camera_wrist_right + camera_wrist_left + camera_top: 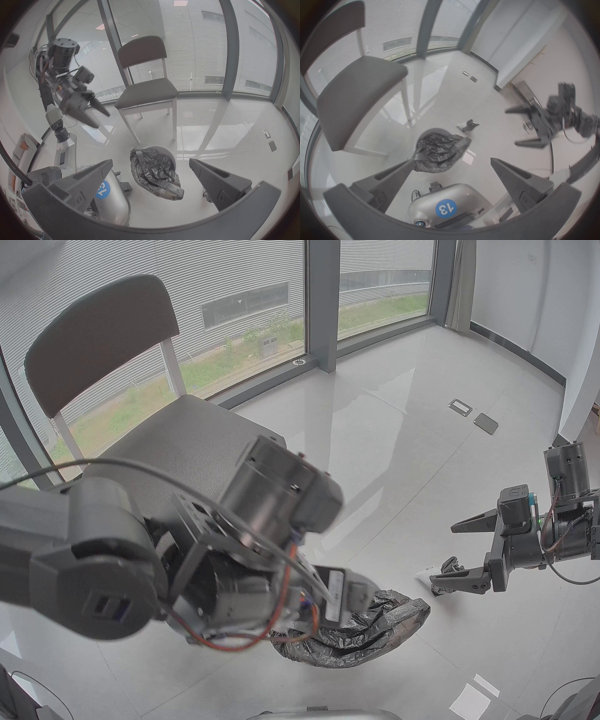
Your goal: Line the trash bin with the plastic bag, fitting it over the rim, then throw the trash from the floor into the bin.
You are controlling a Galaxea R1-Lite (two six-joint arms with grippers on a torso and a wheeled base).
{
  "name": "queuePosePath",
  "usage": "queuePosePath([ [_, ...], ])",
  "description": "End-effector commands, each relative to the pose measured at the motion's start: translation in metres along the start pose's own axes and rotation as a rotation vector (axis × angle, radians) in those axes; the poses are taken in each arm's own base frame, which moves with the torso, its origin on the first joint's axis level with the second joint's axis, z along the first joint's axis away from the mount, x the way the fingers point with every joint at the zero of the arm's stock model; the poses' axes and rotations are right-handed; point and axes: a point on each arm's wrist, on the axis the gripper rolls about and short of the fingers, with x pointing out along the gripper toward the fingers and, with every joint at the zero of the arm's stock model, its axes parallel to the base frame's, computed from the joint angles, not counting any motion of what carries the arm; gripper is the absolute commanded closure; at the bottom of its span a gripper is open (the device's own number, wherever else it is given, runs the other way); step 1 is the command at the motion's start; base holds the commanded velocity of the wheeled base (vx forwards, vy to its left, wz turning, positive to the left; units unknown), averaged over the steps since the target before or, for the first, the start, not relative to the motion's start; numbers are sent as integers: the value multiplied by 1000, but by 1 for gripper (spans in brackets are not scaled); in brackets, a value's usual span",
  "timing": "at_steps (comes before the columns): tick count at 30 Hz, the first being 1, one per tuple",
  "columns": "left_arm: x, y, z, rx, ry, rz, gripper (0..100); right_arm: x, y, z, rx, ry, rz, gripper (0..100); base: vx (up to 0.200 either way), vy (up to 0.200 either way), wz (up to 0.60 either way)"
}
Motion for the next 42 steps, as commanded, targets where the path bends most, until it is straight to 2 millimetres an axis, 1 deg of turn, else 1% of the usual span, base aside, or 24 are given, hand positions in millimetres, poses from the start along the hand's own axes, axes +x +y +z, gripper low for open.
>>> queuePosePath([
  [1, 3, -72, -21, 232, -10, -170, 0, -7, 19, 11, -46, -21, 47, 0, 0, 0, 0],
  [2, 6, -90, -20, 264, -36, -215, 0, -6, 21, 10, -48, -13, 57, 0, 0, 0, 0],
  [5, 18, -107, -20, 315, -50, -220, 0, -6, 25, 7, -54, -2, 61, 0, 0, 0, 0],
  [8, 20, -97, -28, 325, -35, -127, 0, -10, 28, 3, -52, 3, 56, 0, 0, 0, 0],
  [11, 3, -72, -29, 318, -19, -52, 0, -13, 30, -1, -48, 5, 54, 0, 0, 0, 0],
  [12, -10, -49, -24, 296, -6, -4, 0, -16, 31, -4, -45, 6, 49, 0, 0, 0, 0],
  [14, -25, -27, -18, 266, -6, 46, 0, -19, 33, -7, -40, 8, 47, 0, 0, 0, 0],
  [16, -47, 17, -5, 179, -12, 151, 0, -24, 33, -14, -25, 16, 27, 0, 0, 0, 0],
  [17, -47, 17, -5, 179, -12, 151, 0, -24, 33, -14, -25, 16, 27, 0, 0, 0, 0],
  [18, -70, 59, 5, 81, -39, 260, 0, -28, 31, -19, -13, 23, 0, 0, 0, 0, 0],
  [20, -103, 109, 10, -52, -110, 408, 0, -33, 30, -21, -4, 18, -27, 0, 0, 0, 0],
  [22, -133, 145, 2, -153, -172, 539, 0, -37, 27, -22, 7, 15, -48, 0, 0, 0, 0],
  [24, -171, 166, -20, -238, -252, 665, 0, -41, 24, -25, 20, 12, -77, 0, 0, 0, 0],
  [25, -171, 166, -20, -238, -252, 665, 0, -41, 24, -25, 20, 12, -77, 0, 0, 0, 0],
  [26, -205, 167, -53, -291, -333, 765, 0, -47, 19, -28, 40, 8, -112, 0, 0, 0, 0],
  [27, -219, 161, -74, -304, -368, 798, 0, -50, 17, -29, 53, 7, -130, 0, 0, 0, 0],
  [30, -238, 141, -143, -315, -423, 860, 0, -56, 11, -35, 91, 9, -174, 0, 0, 0, 0],
  [31, -238, 141, -143, -315, -423, 860, 0, -56, 11, -35, 91, 9, -174, 0, 0, 0, 0],
  [32, -240, 128, -189, -318, -440, 888, 0, -60, 11, -38, 114, 9, -194, 0, 0, 0, 0],
  [35, -231, 115, -244, -347, -457, 929, 0, -64, 13, -42, 133, 6, -204, 0, 0, 0, 0],
  [37, -225, 113, -261, -346, -490, 931, 0, -64, 14, -43, 136, 8, -204, 0, 0, 0, 0],
  [38, -216, 113, -280, -335, -548, 924, 0, -64, 14, -45, 136, 10, -203, 0, 0, 0, 0],
  [40, -210, 119, -291, -315, -574, 885, 0, -64, 15, -46, 139, 15, -200, 0, 0, 0, 0],
  [42, -200, 125, -293, -281, -593, 868, 0, -67, 17, -46, 134, 6, -204, 0, 0, 0, 0],
])
